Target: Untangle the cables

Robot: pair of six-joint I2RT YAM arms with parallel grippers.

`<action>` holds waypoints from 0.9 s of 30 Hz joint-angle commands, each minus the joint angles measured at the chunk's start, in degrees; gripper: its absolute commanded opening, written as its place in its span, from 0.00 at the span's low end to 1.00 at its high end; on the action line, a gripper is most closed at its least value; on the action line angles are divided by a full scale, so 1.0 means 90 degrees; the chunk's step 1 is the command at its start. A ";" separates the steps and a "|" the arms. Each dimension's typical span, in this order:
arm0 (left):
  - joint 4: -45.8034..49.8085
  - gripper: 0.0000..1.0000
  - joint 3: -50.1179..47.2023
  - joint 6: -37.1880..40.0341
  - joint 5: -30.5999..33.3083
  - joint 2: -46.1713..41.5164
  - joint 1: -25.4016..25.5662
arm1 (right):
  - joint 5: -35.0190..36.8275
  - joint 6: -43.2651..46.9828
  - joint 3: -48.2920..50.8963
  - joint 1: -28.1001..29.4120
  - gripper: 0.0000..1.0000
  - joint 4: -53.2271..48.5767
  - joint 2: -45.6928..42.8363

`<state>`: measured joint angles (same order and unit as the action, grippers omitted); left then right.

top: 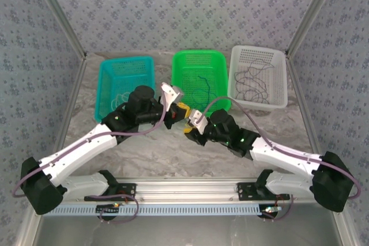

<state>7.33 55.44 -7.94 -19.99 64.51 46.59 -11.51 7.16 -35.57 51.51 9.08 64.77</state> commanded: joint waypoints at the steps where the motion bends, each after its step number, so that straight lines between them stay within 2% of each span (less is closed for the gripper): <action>1: -0.0505 0.00 0.0500 -0.0045 -0.0347 -0.0253 0.0093 | -0.0228 -0.0264 0.0007 0.0010 0.20 0.0080 0.0251; 11: -0.0326 0.01 0.0836 0.0023 -0.0191 -0.0505 -0.0191 | -0.0192 -0.0786 0.0606 -0.0030 0.18 0.0314 0.0333; 17: -0.0390 0.01 0.0918 -0.0062 -0.0272 -0.0492 -0.0215 | -0.0215 -0.1032 0.0865 -0.0027 0.06 0.0552 0.0233; 23: -0.0462 0.01 0.0843 -0.0043 0.0013 -0.0602 -0.0279 | -0.0076 -0.1356 0.1128 -0.0039 0.07 0.0612 0.0057; 27: -0.0571 0.01 0.0765 0.0039 0.0226 -0.0749 -0.0307 | -0.0029 -0.1938 0.1218 -0.0213 0.00 0.0530 -0.0002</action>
<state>5.93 61.78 -8.12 -19.97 60.34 44.38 -12.71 -5.30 -25.87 50.68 14.83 65.32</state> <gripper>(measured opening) 0.042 0.077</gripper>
